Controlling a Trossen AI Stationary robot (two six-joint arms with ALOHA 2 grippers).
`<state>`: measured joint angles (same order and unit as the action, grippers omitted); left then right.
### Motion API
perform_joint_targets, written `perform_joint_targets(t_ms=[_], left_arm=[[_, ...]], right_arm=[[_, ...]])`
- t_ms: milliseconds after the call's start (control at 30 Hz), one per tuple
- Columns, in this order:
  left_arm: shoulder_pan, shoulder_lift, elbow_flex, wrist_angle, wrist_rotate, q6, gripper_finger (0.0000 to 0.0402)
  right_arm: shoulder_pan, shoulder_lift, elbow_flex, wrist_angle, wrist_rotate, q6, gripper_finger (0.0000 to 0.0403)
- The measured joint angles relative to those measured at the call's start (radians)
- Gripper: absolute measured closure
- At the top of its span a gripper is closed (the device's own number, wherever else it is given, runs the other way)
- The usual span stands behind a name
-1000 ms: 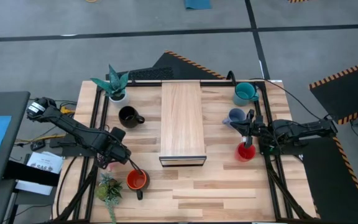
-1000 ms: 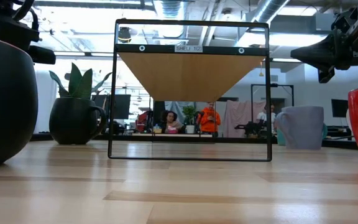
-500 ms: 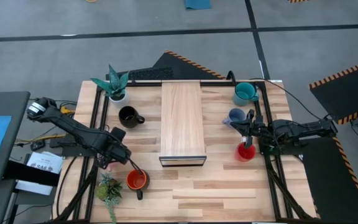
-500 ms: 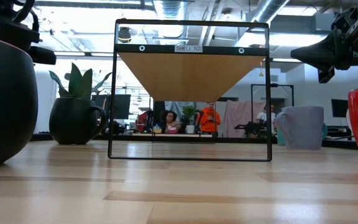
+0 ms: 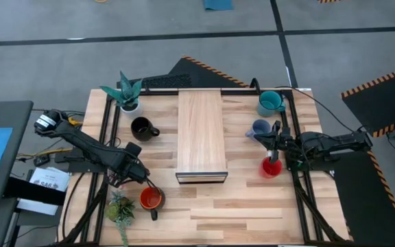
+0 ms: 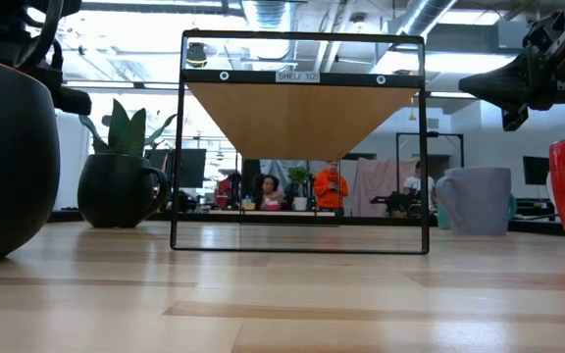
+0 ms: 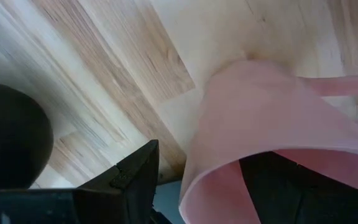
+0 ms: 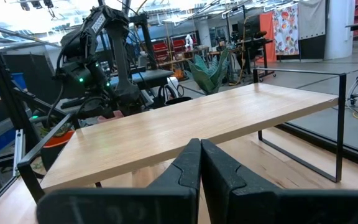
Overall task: Place coffee mugs
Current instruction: Put the pink mug on the shelf
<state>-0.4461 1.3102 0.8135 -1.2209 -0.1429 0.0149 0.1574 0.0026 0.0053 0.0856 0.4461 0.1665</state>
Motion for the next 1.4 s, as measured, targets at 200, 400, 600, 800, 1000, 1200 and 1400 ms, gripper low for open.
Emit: perform_joint_targets(t_ms=[200, 400, 600, 800, 1000, 1200, 1400], left_arm=[[0.001, 0.0, 0.0, -0.003, -0.007, 0.033, 0.0297], [0.024, -0.004, 0.015, -0.022, -0.011, 0.029, 0.0387], [0.041, -0.003, 0.132, -0.123, -0.051, 0.026, 0.0396], [0.044, -0.003, 0.362, -0.289, -0.145, -0.008, 0.0398], [0.055, -0.004, 0.64, -0.349, -0.327, -0.063, 0.0399], [0.272, 0.093, 0.894, -0.292, -0.488, 0.085, 0.04], [0.582, 0.284, 1.098, -0.176, -0.39, 0.203, 0.0401]], right_arm=[[0.0, 0.0, 0.0, 0.0, 0.0, 0.0, 0.0365], [0.0, 0.0, 0.0, 0.0, 0.0, 0.0, 0.0365], [0.0, 0.0, 0.0, 0.0, 0.0, 0.0, 0.0365], [0.0, 0.0, 0.0, 0.0, 0.0, 0.0, 0.0365], [0.0, 0.0, 0.0, 0.0, 0.0, 0.0, 0.0365], [0.0, 0.0, 0.0, 0.0, 0.0, 0.0, 0.0365], [0.0, 0.0, 0.0, 0.0, 0.0, 0.0, 0.0365]])
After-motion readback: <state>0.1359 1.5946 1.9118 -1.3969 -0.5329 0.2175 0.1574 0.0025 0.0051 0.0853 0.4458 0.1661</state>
